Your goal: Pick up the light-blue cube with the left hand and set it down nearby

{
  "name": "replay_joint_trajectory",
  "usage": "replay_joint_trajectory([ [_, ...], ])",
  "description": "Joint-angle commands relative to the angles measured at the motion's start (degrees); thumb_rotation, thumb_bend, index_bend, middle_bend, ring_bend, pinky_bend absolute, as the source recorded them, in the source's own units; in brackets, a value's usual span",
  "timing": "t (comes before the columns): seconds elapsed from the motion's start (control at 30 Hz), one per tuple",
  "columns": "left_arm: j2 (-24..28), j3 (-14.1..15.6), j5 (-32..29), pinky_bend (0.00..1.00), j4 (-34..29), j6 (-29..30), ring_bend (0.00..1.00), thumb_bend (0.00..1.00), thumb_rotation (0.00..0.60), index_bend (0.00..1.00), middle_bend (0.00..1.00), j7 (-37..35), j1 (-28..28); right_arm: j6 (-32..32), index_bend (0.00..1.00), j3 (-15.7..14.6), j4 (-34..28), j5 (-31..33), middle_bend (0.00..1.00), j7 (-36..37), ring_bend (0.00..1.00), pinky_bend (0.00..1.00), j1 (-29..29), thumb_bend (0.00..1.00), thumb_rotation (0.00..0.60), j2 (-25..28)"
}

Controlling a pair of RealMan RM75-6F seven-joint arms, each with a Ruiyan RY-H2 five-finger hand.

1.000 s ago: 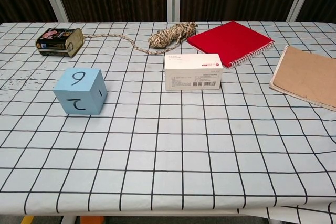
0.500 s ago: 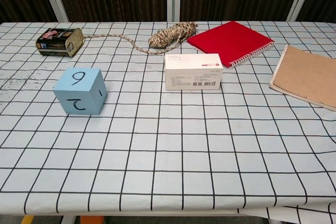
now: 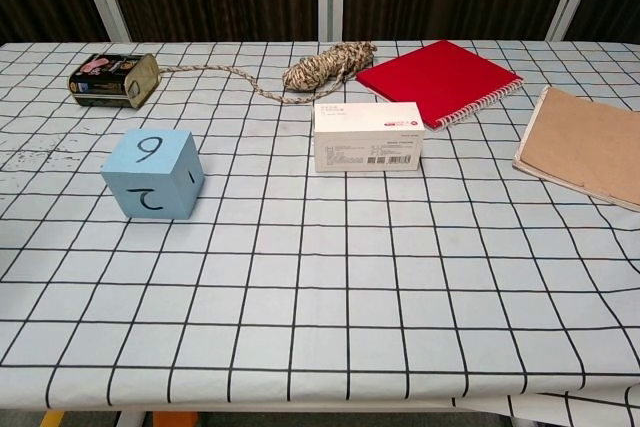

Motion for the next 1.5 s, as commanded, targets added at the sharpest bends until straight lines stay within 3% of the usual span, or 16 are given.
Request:
replay_joint_trajectory([
  [0.03,-1.15,0.0,-1.48,0.8,-1.47,-2.98,0.82,0.51,0.6,0.19,0.81,2.74,-1.99,-0.24,0.0,0.04,0.11,0.18,0.0,0.06,0.0,0.0,0.12,0.18,0.6,-0.05],
  [0.37,-4.91,-1.72,-5.22,0.8,-2.79,-9.64,0.82,0.52,0.6,0.16,0.8,9.66,-6.9,-1.31,0.0,-0.05,1.41,1.1,0.0,0.5,0.0,0.0,0.4,0.18,0.6,-0.71],
  [0.8,-7.92,-4.13,-13.62,0.83,-4.55,-13.32,0.85,0.54,0.6,0.16,0.84,21.0,-11.25,-1.93,0.0,0.34,4.02,2.42,0.0,2.54,0.0,0.0,0.59,0.18,0.6,-1.75],
  [1.5,-11.61,-5.4,-19.36,0.84,-3.03,-12.92,0.87,0.58,0.6,0.16,0.85,28.54,-16.43,-2.73,0.0,0.43,6.54,3.17,0.0,5.0,0.0,0.0,0.81,0.19,0.6,-2.53],
])
